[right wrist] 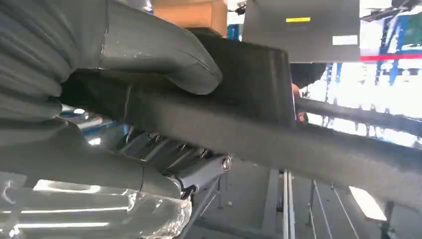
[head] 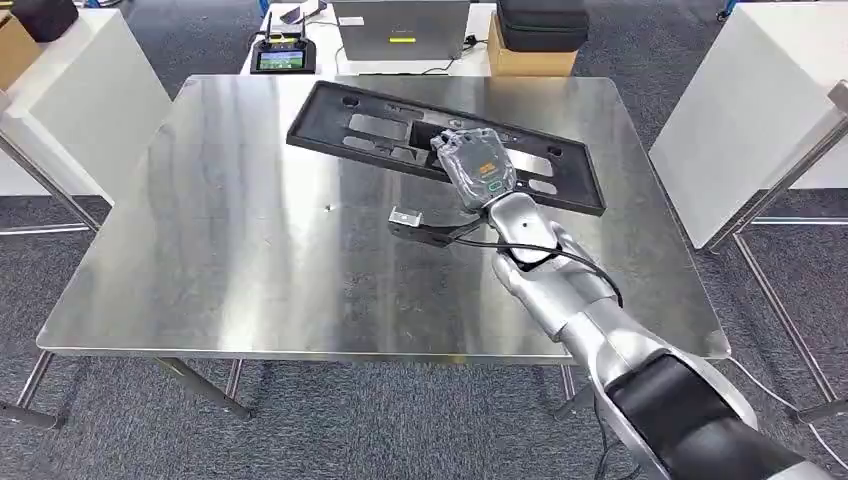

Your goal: Take the parts from the cabinet and place them on the table.

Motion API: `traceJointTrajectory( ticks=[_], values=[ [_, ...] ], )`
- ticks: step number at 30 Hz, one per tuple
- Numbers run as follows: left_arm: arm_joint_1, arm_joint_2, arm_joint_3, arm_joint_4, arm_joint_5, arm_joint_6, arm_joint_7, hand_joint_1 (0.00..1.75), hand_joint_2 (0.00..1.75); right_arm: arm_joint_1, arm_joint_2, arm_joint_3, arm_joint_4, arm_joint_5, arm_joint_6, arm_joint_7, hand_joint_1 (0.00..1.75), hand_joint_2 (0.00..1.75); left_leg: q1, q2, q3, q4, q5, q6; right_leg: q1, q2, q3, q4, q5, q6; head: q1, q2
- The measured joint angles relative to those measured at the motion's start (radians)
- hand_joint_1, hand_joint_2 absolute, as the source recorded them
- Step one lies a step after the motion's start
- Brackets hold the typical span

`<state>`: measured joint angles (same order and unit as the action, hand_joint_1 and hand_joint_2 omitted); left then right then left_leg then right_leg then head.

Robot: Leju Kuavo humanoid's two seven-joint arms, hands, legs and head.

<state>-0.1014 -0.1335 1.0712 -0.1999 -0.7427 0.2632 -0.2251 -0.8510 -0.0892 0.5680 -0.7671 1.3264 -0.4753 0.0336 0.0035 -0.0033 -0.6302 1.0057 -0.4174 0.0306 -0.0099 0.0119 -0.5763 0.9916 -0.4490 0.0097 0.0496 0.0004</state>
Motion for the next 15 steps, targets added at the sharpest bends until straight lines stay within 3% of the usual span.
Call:
traceJointTrajectory(
  ticks=[2, 4, 6, 8, 10, 13, 14, 15],
  values=[
    [0.0, -0.001, 0.008, 0.0, 0.012, 0.008, -0.018, 0.0, 1.75, 0.003, 0.011, 0.0, 0.048, 0.044, -0.013, 0.027, 1.75, 1.75, -0.002, -0.002, 0.007, -0.005, 0.004, -0.007, 0.01, -0.001, 0.001, 0.004, -0.005, -0.003, 0.002, 0.0],
    [0.0, -0.002, 0.02, 0.0, 0.041, -0.045, -0.057, 0.0, 1.75, 0.007, 0.032, 0.001, 0.108, 0.051, -0.025, 0.034, 1.75, 1.75, -0.009, -0.005, 0.007, -0.004, 0.004, -0.005, 0.01, -0.004, 0.001, 0.003, -0.004, 0.001, 0.001, 0.0],
    [0.0, 0.001, 0.031, 0.0, 0.051, -0.096, -0.09, 0.0, 1.75, 0.018, 0.051, -0.008, 0.156, 0.044, -0.034, 0.032, 1.75, 1.75, -0.014, -0.007, 0.006, -0.004, 0.002, -0.001, 0.009, -0.006, 0.002, 0.001, -0.004, 0.001, 0.001, 0.0],
    [0.0, 0.001, 0.037, 0.0, 0.054, -0.106, -0.096, 0.0, 1.75, 0.025, 0.063, -0.01, 0.185, 0.041, -0.037, 0.03, 1.75, 1.75, -0.017, -0.007, 0.006, -0.004, 0.001, 0.007, 0.008, -0.006, 0.002, -0.001, -0.004, 0.001, 0.002, 0.0],
    [0.0, 0.001, 0.039, 0.0, 0.057, -0.12, -0.107, 0.0, 1.75, 0.026, 0.074, -0.012, 0.211, 0.038, -0.039, 0.03, 1.75, 1.75, -0.018, -0.006, 0.006, -0.004, 0.001, 0.009, 0.006, -0.006, 0.003, -0.003, -0.003, 0.008, 0.002, 0.0],
    [-0.004, 0.001, 0.042, 0.0, 0.061, -0.169, -0.139, 0.0, 1.75, 0.027, 0.087, -0.021, 0.244, 0.04, -0.036, 0.031, 1.75, 1.75, -0.02, -0.006, 0.006, -0.004, 0.002, 0.013, 0.004, -0.006, 0.003, -0.005, -0.002, 0.01, 0.002, 0.0],
    [-0.007, 0.001, 0.042, 0.0, 0.061, -0.177, -0.142, 0.0, 1.75, 0.027, 0.094, -0.024, 0.256, 0.043, -0.034, 0.033, 0.0, 1.75, -0.02, -0.006, 0.006, -0.004, 0.002, 0.013, 0.004, -0.006, 0.003, -0.005, -0.002, 0.01, 0.002, 0.0],
    [-0.012, 0.001, 0.042, -0.001, 0.061, -0.186, -0.142, 0.0, 1.75, 0.027, 0.102, -0.026, 0.271, 0.049, -0.032, 0.039, 0.0, 1.75, -0.02, -0.006, 0.006, -0.004, 0.003, 0.014, 0.003, -0.006, 0.003, -0.005, -0.002, 0.011, 0.002, 0.0]
  ],
)
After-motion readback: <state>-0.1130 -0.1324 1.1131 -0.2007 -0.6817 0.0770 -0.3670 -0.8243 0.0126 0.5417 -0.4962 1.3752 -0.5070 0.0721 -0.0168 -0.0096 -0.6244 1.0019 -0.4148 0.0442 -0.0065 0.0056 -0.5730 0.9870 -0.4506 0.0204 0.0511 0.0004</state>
